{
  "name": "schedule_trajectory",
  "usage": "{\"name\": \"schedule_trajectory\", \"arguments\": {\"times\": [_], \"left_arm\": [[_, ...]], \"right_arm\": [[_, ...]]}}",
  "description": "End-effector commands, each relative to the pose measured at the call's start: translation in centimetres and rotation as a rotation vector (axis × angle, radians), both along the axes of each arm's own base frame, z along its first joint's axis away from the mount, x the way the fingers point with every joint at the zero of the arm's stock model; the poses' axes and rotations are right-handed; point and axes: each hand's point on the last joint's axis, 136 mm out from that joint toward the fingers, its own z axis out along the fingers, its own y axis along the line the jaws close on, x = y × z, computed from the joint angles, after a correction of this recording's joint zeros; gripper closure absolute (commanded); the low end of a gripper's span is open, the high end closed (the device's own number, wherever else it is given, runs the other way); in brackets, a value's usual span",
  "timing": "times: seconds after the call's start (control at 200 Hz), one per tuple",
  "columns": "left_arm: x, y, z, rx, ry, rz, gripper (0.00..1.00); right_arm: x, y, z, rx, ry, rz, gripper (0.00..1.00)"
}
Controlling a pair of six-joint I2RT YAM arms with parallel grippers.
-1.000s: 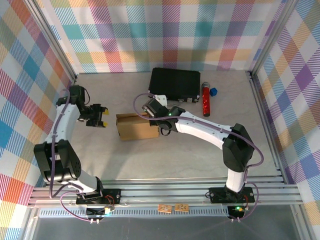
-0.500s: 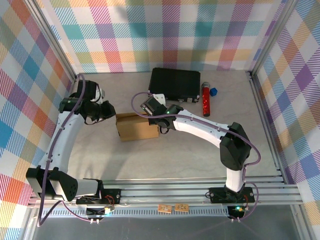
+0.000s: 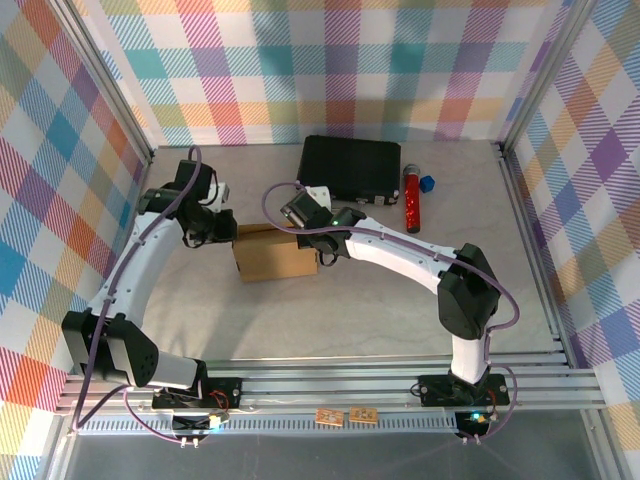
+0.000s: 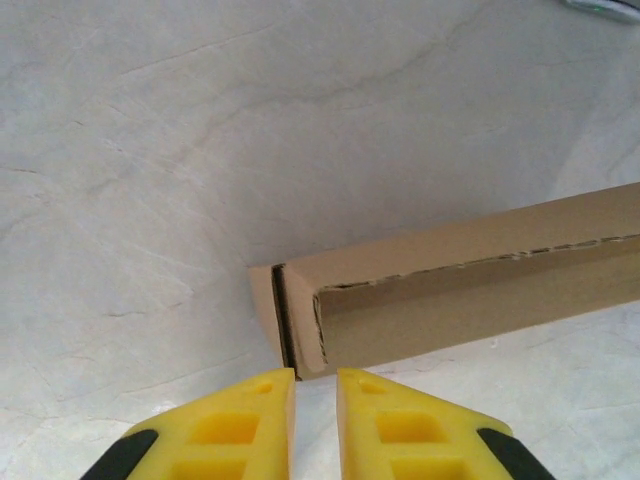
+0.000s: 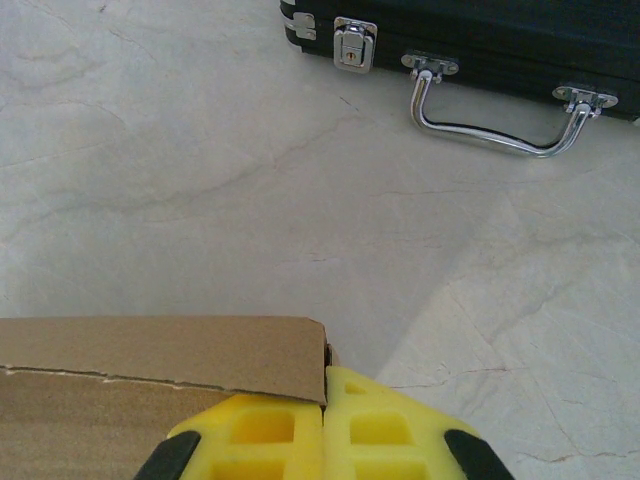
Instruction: Fold the paper box
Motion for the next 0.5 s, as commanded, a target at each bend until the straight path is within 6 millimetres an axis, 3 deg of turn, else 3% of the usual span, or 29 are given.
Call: {"name": "schedule_trajectory", "arguments": {"times": [0.0,0.495], "left_arm": [[0.0,0.5,-0.3,0.062,-0.008,-0.020,0.79],[1.2,-1.0,0.0,0.029,-0.037,-0.054,0.75]], "right_arm": [[-1.1,-1.3,-3.0,-0.106,0.099,0.022,1.00],[-1.0,-1.4,-3.2,-0.110,0.105,0.020,1.00]]}}
